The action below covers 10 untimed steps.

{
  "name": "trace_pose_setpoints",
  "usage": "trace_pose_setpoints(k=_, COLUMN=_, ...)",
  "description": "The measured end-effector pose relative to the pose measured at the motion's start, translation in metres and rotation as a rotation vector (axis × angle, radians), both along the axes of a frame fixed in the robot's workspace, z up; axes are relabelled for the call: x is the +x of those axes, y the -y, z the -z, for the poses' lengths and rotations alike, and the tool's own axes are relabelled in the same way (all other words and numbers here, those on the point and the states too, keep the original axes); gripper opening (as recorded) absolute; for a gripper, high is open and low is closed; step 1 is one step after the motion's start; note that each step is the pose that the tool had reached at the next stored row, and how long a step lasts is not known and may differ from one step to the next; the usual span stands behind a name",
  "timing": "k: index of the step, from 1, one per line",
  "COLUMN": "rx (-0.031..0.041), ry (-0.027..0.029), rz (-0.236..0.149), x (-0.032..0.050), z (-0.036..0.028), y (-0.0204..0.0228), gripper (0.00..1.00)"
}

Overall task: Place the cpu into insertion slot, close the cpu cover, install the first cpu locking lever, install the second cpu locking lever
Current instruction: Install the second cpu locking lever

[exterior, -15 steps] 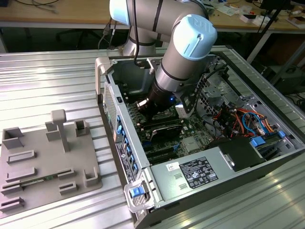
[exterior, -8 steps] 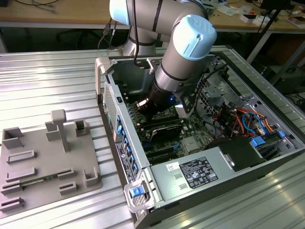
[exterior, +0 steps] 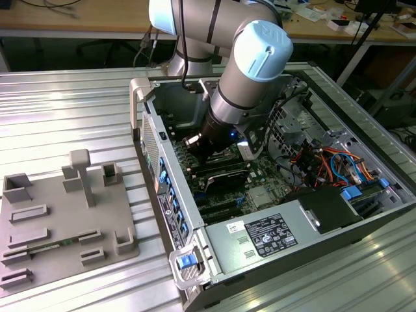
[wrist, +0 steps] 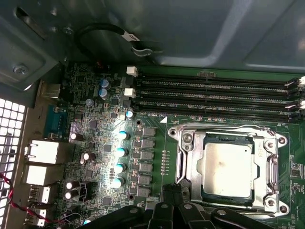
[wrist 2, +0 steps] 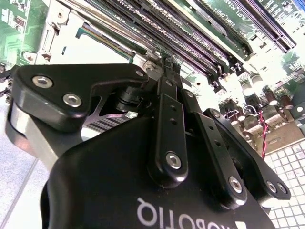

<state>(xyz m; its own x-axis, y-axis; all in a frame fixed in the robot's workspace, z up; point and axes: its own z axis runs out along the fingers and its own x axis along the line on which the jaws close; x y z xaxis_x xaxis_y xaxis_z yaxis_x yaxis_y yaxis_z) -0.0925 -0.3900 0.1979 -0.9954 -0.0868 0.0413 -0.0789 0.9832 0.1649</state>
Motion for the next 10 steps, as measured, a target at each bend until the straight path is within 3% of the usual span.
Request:
trace_pose_setpoints(k=4, rx=0.0003, ry=0.0003, rz=0.000, x=0.0002, z=-0.0006, y=0.0007, gripper=0.11)
trace_pose_setpoints(k=10, rx=0.0003, ry=0.0002, rz=0.000, x=0.0003, z=-0.0117, y=0.0006, gripper=0.11)
